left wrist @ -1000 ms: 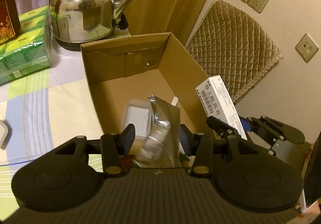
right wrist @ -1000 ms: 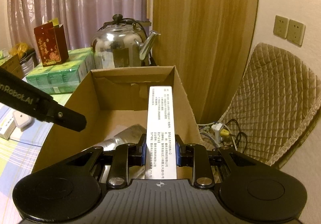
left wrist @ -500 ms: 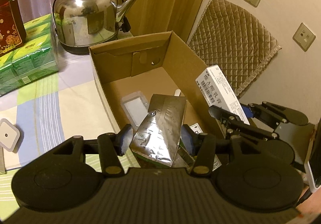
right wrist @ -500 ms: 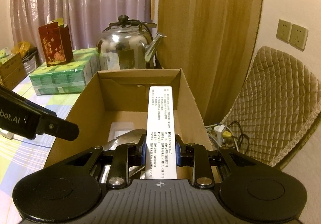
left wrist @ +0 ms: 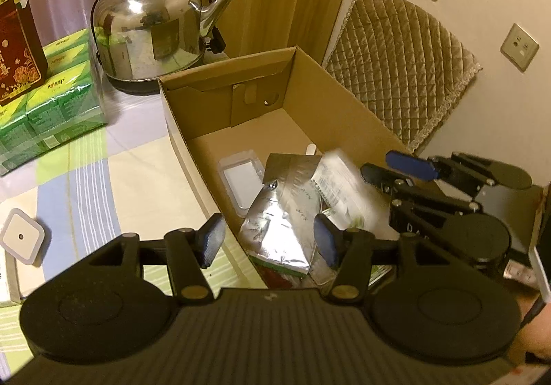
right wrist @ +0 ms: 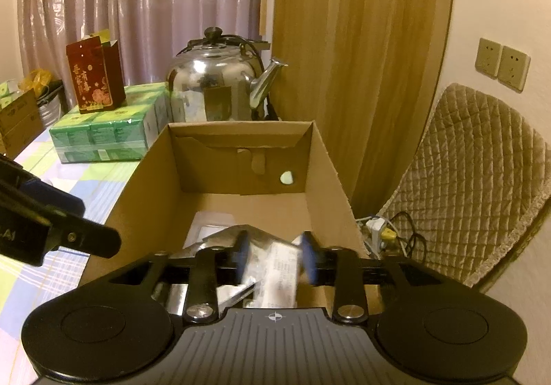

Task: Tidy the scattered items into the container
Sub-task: 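Open the right tool to drop the long white box into the box, then withdraw both open tools from the box back over the table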

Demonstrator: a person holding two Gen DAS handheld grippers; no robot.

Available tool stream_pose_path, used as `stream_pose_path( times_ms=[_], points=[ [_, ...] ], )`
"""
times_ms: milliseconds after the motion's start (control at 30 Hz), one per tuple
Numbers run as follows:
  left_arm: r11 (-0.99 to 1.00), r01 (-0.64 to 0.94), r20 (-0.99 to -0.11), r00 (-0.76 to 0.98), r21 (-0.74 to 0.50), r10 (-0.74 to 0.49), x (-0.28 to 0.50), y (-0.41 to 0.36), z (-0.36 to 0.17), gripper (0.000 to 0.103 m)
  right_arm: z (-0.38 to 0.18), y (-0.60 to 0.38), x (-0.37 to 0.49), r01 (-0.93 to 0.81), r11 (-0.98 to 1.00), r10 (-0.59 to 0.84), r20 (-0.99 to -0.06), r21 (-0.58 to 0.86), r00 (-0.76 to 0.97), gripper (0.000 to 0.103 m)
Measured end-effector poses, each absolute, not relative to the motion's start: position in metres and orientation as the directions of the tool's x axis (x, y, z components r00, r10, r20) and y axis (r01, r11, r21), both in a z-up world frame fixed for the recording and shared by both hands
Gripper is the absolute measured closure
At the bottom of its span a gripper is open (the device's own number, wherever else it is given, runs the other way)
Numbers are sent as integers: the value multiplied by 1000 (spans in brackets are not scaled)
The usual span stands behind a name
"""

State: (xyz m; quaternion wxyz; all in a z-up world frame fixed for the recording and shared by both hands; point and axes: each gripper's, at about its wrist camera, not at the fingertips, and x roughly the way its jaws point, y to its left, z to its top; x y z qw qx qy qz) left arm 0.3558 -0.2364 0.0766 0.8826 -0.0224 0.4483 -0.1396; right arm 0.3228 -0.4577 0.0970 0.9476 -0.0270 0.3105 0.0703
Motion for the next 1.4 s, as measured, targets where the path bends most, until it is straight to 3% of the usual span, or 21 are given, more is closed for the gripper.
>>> stream_pose_path(
  times_ms=[33,300,500,600,833,1167,1400],
  points=[
    [960,229,-784,560,-162,-267,355,-236,77,47,97,-458,322,-144,990,112,-589,-8,801,53],
    [958,235,-777,566,-167,-274,345,-228,77,44,95,-469,310,-120,993,108,-596,20,795,52],
    [958,233,-767,580,-166,-274,330,-222,79,37,98,-472,293,-105,994,107,-600,38,793,49],
    [959,231,-762,588,-163,-271,320,-217,82,34,101,-467,282,-114,993,111,-598,33,794,41],
    [965,218,-744,620,-144,-251,288,-201,88,17,112,-444,256,-152,988,143,-588,34,796,26],
    [981,148,-725,662,-122,-190,230,-156,94,5,128,-398,219,-224,974,204,-564,34,800,2],
    [993,71,-725,679,-98,-120,189,-109,88,4,132,-368,201,-264,964,236,-566,32,790,2]
  ],
)
